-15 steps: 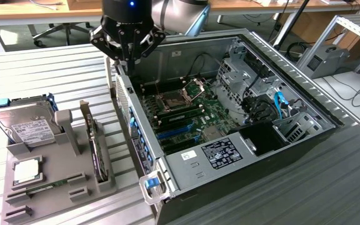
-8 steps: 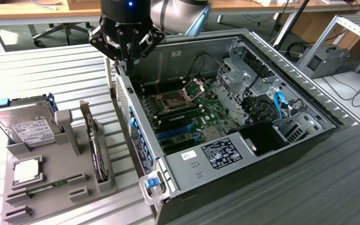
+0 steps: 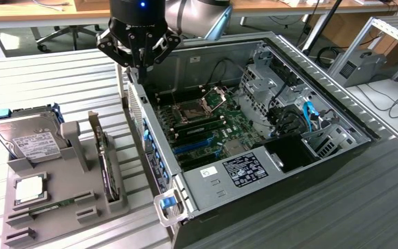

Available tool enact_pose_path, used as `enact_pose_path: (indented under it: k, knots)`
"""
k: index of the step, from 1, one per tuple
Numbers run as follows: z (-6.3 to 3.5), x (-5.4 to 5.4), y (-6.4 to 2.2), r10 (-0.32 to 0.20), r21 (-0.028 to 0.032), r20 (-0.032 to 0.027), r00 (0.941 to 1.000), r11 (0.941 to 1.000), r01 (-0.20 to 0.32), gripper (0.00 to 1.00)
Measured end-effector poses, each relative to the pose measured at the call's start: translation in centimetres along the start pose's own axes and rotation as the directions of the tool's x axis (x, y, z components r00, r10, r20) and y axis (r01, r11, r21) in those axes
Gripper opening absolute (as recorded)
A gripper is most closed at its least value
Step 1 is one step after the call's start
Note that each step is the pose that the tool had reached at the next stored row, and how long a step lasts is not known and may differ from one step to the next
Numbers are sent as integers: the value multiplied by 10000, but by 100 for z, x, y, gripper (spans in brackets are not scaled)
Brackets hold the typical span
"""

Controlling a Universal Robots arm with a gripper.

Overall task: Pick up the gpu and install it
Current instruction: 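Reach for the gpu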

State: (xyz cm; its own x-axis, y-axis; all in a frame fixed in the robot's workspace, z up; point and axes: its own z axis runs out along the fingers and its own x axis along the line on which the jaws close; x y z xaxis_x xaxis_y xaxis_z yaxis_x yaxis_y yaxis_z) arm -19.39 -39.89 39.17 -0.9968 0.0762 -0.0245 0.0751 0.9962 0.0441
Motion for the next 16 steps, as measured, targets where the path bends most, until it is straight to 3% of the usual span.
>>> enact_pose_path:
  k: [16]
  knots:
    - [1,41,-3,0,0,0,10000,10000,0,11]
